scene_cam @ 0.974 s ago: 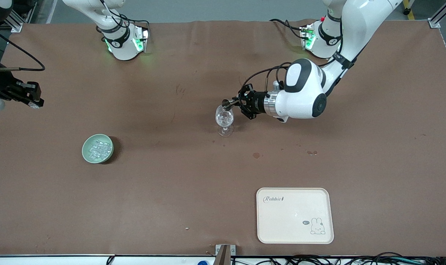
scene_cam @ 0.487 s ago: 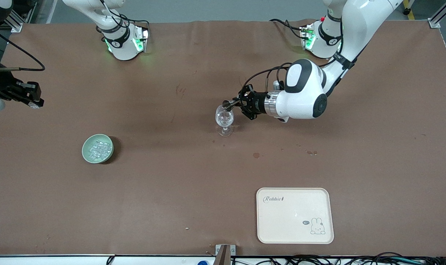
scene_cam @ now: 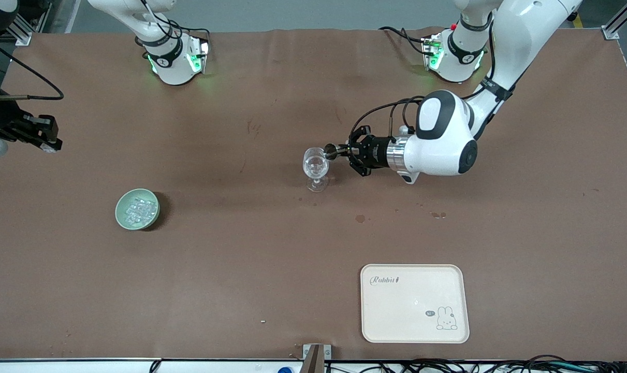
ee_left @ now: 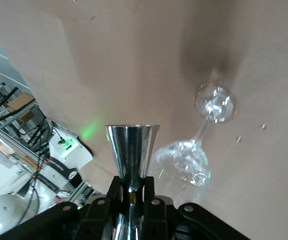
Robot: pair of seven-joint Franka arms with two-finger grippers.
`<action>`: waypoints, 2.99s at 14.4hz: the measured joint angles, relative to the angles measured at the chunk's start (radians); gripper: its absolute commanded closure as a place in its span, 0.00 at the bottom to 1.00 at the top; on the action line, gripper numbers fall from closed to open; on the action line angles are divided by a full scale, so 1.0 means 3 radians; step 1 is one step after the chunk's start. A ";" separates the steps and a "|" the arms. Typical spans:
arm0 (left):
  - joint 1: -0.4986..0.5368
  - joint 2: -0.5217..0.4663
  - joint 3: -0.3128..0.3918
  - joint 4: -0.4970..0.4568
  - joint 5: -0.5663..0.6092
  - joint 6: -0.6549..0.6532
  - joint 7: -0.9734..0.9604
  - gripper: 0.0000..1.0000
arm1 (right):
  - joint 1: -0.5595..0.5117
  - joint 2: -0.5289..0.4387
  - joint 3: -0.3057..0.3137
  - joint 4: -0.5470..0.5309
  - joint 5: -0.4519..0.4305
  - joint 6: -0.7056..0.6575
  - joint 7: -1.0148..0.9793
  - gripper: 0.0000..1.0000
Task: Pour wine and add ice with both arms
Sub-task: 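Tilt the jigger over the wine glass rim with the left gripper, then move the left gripper to the tray while the right gripper carries ice, then set the jigger down with the left gripper while the right gripper drops ice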
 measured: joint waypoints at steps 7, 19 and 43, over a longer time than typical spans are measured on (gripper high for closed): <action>0.0429 0.0028 0.0008 0.0444 -0.0219 -0.0327 0.0783 0.99 | 0.0325 0.0030 0.0005 -0.0007 0.0003 0.0005 0.0317 0.94; 0.0684 0.1535 0.0312 0.1980 -0.1004 -0.0334 0.2483 0.99 | 0.1974 0.0834 0.0030 0.0011 0.0019 0.0924 0.2073 0.98; 0.0528 0.2481 0.0858 0.2615 -0.1646 0.0479 0.3529 0.99 | 0.2832 0.1754 -0.0014 0.0494 0.0070 0.1396 0.2813 0.95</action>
